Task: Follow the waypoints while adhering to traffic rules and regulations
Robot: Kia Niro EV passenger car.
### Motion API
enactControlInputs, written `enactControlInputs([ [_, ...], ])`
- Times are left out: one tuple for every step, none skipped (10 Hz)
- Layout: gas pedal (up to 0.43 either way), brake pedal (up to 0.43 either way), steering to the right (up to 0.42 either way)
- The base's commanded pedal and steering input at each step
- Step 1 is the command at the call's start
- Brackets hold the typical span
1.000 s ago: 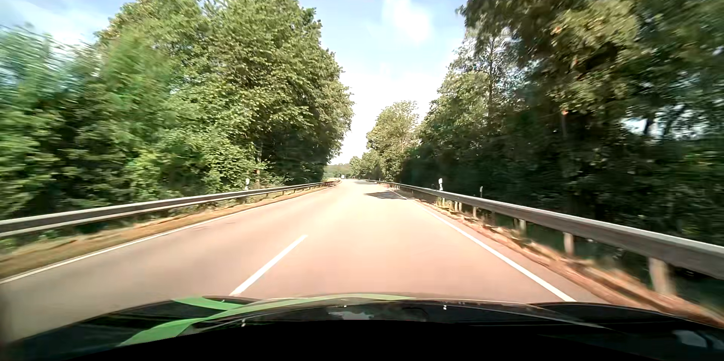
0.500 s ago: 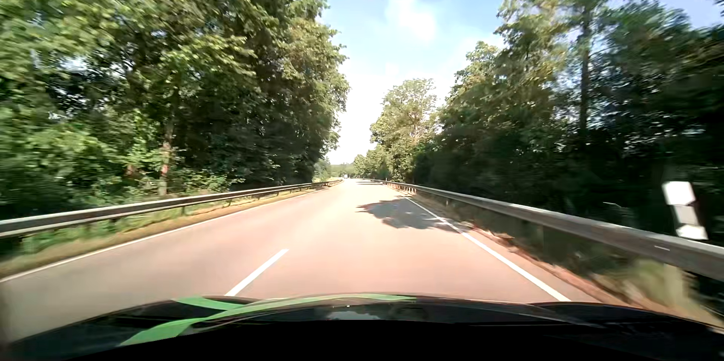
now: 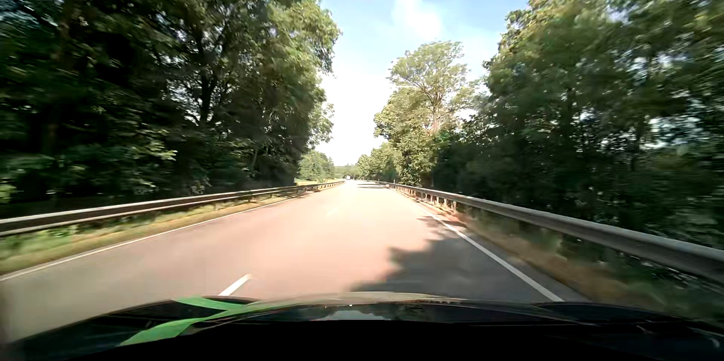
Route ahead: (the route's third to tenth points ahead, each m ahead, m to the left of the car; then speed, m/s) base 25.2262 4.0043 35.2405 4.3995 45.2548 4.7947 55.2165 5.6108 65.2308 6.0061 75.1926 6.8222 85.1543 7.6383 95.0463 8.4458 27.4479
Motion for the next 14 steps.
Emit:
enactControlInputs([
  [0.331, 0.000, -0.009],
  [0.319, 0.000, -0.009],
  [0.311, 0.000, -0.008],
  [0.280, 0.000, -0.009],
  [0.280, 0.000, -0.009],
  [0.280, 0.000, -0.008],
  [0.280, 0.000, -0.009],
  [0.280, 0.000, -0.008],
  [0.280, 0.000, -0.008],
  [0.260, 0.000, -0.008],
  [0.240, 0.000, -0.008],
  [0.220, 0.000, -0.008],
  [0.220, 0.000, -0.007],
  [0.209, 0.000, -0.006],
])
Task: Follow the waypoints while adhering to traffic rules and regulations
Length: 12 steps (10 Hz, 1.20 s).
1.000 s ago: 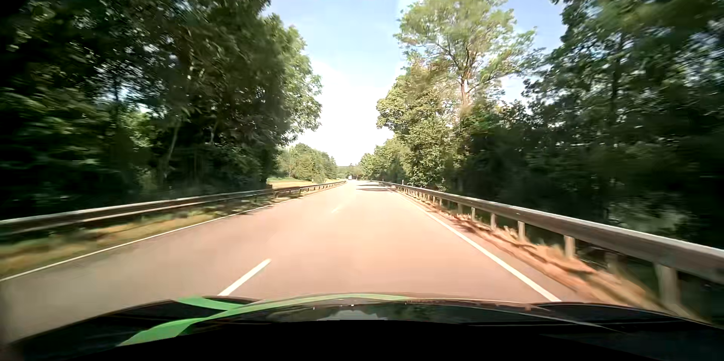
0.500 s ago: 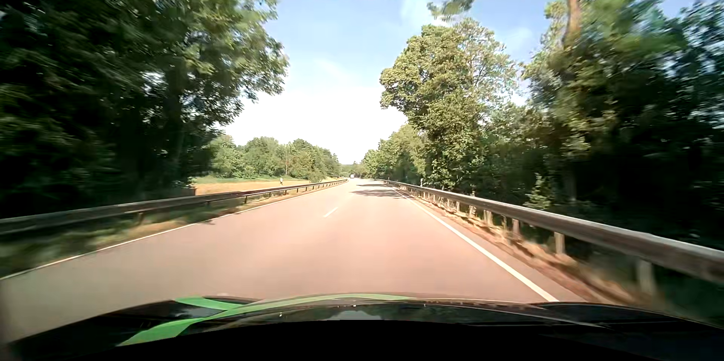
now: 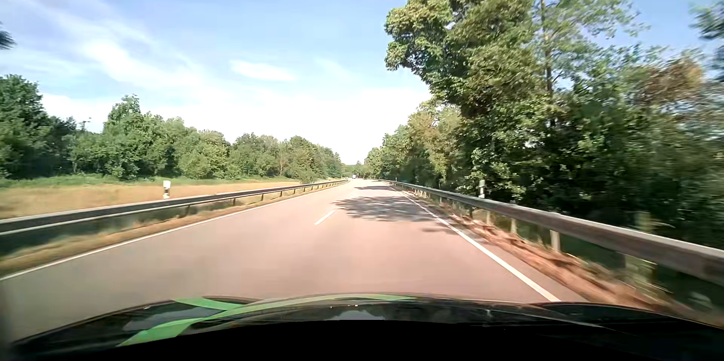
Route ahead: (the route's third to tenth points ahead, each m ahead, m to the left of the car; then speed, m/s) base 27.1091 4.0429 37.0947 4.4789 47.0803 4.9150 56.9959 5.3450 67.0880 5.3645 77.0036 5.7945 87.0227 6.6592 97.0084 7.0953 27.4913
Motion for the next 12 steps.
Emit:
enactControlInputs([
  [0.220, 0.000, -0.006],
  [0.220, 0.000, -0.005],
  [0.228, 0.000, -0.005],
  [0.248, 0.000, -0.005],
  [0.260, 0.000, -0.005],
  [0.260, 0.000, -0.005],
  [0.260, 0.000, -0.005],
  [0.260, 0.000, -0.005],
  [0.240, 0.000, -0.005],
  [0.228, 0.000, -0.005],
  [0.228, 0.000, -0.006],
  [0.228, 0.000, -0.005],
])
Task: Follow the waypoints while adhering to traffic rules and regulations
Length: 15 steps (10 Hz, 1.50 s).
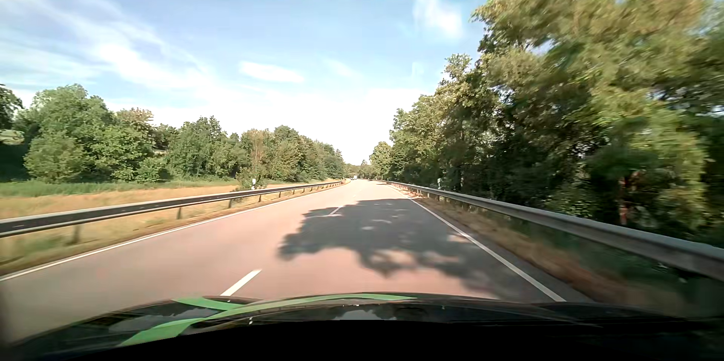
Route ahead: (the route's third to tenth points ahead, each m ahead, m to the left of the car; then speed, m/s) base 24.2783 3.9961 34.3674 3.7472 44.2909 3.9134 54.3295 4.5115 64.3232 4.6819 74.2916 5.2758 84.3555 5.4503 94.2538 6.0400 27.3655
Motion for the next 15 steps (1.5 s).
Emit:
enactControlInputs([
  [0.228, 0.000, -0.006],
  [0.228, 0.000, -0.005],
  [0.228, 0.000, -0.005],
  [0.240, 0.000, -0.006],
  [0.248, 0.000, -0.005],
  [0.260, 0.000, -0.005],
  [0.268, 0.000, -0.005],
  [0.280, 0.000, -0.005],
  [0.280, 0.000, -0.005],
  [0.287, 0.000, -0.005],
  [0.299, 0.000, -0.005],
  [0.299, 0.000, -0.005],
  [0.299, 0.000, -0.005],
  [0.299, 0.000, -0.005],
  [0.287, 0.000, -0.005],
])
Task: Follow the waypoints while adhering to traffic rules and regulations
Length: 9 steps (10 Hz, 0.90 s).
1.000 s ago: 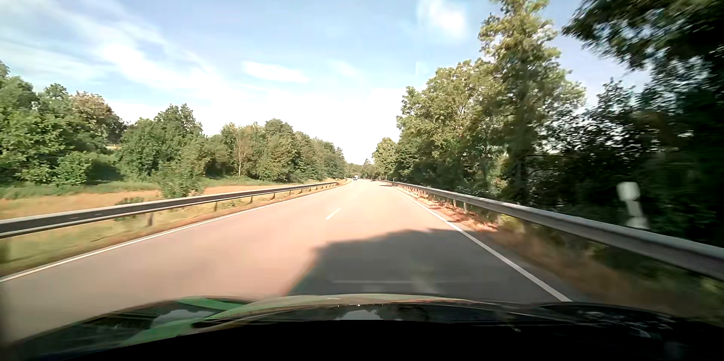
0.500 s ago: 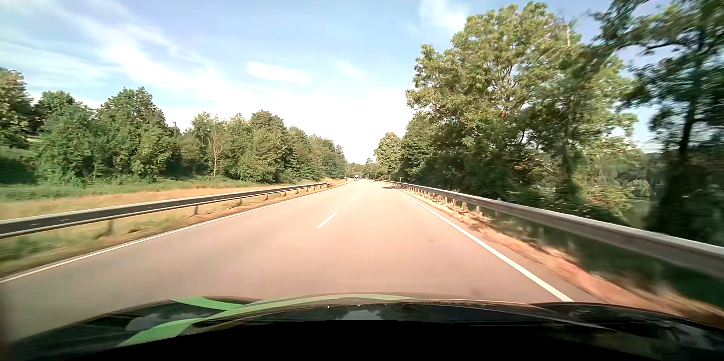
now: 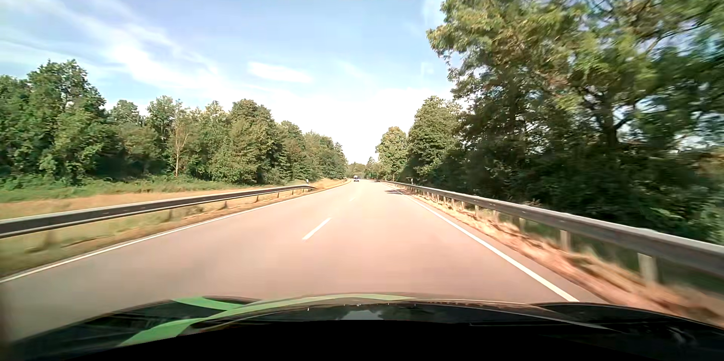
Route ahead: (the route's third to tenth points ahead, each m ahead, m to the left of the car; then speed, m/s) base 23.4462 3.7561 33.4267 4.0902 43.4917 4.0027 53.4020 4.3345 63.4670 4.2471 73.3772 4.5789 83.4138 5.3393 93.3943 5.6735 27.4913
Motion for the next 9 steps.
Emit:
enactControlInputs([
  [0.268, 0.000, -0.005],
  [0.260, 0.000, -0.005],
  [0.260, 0.000, -0.005],
  [0.260, 0.000, -0.005],
  [0.268, 0.000, -0.005],
  [0.268, 0.000, -0.005],
  [0.280, 0.000, -0.005],
  [0.287, 0.000, -0.005],
  [0.287, 0.000, -0.005],
])
